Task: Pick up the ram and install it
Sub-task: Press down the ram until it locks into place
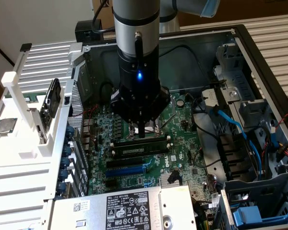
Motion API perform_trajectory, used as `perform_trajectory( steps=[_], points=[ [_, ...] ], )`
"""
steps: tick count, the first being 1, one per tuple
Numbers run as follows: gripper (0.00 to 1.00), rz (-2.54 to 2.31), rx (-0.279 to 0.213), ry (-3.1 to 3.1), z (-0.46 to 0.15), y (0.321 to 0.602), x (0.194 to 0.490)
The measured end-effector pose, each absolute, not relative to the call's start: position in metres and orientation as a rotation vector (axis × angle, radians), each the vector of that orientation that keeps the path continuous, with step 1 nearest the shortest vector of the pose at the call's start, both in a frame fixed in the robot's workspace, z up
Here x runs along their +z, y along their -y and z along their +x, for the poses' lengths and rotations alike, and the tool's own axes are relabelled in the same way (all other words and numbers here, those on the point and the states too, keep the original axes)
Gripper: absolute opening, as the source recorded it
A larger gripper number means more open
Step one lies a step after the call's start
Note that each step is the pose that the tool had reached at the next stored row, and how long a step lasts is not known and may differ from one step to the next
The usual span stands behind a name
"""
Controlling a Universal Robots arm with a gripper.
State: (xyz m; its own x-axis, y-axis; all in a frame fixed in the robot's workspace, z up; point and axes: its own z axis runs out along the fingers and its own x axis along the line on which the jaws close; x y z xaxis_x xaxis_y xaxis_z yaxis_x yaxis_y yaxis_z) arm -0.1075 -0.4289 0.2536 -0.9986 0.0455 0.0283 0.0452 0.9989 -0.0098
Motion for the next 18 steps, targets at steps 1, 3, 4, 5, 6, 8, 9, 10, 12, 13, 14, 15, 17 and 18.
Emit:
perform_trajectory(
  steps=[1, 3, 4, 5, 6, 8, 9, 10, 12, 13, 14, 15, 17, 18],
  points=[
    [0.10, -0.088, 0.014, 3.112, -0.1075, 0.4289, 0.2536],
    [0.10, -0.098, 0.014, 3.111, -0.1075, 0.4289, 0.2536],
    [0.10, -0.098, 0.014, 3.111, -0.1075, 0.4289, 0.2536],
    [0.10, -0.098, 0.014, 3.111, -0.1075, 0.4289, 0.2536],
    [0.10, -0.098, 0.014, 3.111, -0.1075, 0.4289, 0.2536],
    [0.10, -0.098, 0.014, 3.111, -0.1075, 0.4290, 0.2537],
    [0.10, -0.097, 0.014, 3.111, -0.1074, 0.4292, 0.2537],
    [0.10, -0.098, 0.014, 3.111, -0.1073, 0.4295, 0.2537],
    [0.10, -0.098, 0.014, 3.111, -0.1066, 0.4302, 0.2536],
    [0.10, -0.098, 0.014, 3.111, -0.1063, 0.4305, 0.2536],
    [0.10, -0.098, 0.014, 3.111, -0.1061, 0.4308, 0.2536],
    [0.10, -0.098, 0.014, 3.111, -0.1061, 0.4309, 0.2536],
    [0.10, -0.098, 0.014, 3.111, -0.1061, 0.4309, 0.2536],
    [0.10, -0.098, 0.014, 3.111, -0.1061, 0.4309, 0.2536]
  ],
)
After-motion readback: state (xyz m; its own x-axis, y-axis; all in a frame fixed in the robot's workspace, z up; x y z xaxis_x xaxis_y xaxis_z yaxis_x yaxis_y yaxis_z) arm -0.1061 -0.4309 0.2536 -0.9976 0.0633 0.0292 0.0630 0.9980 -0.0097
